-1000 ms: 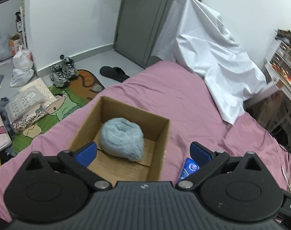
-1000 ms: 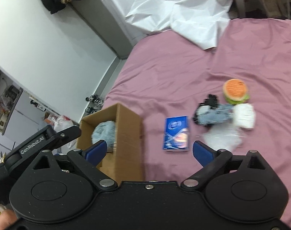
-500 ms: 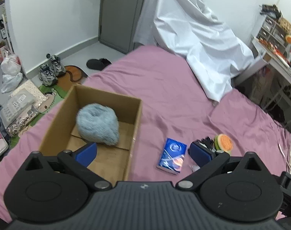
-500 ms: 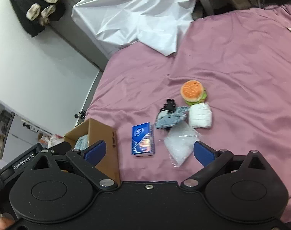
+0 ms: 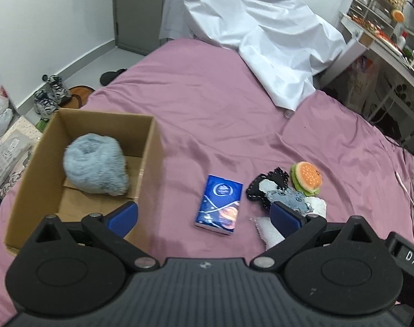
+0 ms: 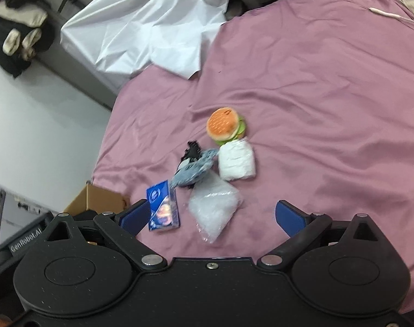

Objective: Organize soft objects
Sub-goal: 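Grasp the blue Vinda tissue pack with the left gripper while the right gripper grasps the clear plastic bag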

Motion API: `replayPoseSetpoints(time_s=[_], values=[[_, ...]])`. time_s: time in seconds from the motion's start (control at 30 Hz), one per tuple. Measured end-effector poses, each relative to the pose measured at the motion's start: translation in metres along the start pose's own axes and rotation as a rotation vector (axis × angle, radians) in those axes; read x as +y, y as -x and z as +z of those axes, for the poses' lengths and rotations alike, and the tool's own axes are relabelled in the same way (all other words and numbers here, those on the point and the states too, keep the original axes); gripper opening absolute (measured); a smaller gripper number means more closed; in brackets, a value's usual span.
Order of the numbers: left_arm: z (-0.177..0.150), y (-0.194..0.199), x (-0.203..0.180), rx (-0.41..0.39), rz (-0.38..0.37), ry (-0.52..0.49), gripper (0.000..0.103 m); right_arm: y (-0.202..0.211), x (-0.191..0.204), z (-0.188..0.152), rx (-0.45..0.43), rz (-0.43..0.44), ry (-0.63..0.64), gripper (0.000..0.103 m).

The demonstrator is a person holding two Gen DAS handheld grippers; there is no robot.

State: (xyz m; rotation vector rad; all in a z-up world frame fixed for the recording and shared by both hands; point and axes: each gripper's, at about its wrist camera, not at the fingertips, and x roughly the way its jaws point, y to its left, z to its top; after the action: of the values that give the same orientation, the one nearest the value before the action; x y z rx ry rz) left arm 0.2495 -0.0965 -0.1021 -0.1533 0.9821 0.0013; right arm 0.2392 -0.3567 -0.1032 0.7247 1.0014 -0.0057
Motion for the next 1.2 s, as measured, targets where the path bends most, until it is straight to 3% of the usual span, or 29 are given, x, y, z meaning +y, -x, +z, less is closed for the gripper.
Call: replayPoseSetpoints(time_s=[0.47,0.87,1.1,1.2], values=[[-0.003,-0.047,-0.018,0.062,-0.005,-0.011,0.1,-0.022,-0.024,0.004,0.056,0.057,-0.091,0.094],[-0.006,-0.089,-0.032,0.127,-0.015,-0.029,0.097,-0.054,-0.038,0.01,0.111,0.053,-0.154,0.078],[-0.006,-0.109,-0.036,0.145,-0.007,-0.042,0.095,-0.067,-0.034,0.012,0.117,0.071,-0.117,0.075],[-0.007,-0.117,-0.035,0.164,-0.009,-0.032,0.093,-0.071,-0.031,0.014,0.114,0.079,-0.095,0.063]])
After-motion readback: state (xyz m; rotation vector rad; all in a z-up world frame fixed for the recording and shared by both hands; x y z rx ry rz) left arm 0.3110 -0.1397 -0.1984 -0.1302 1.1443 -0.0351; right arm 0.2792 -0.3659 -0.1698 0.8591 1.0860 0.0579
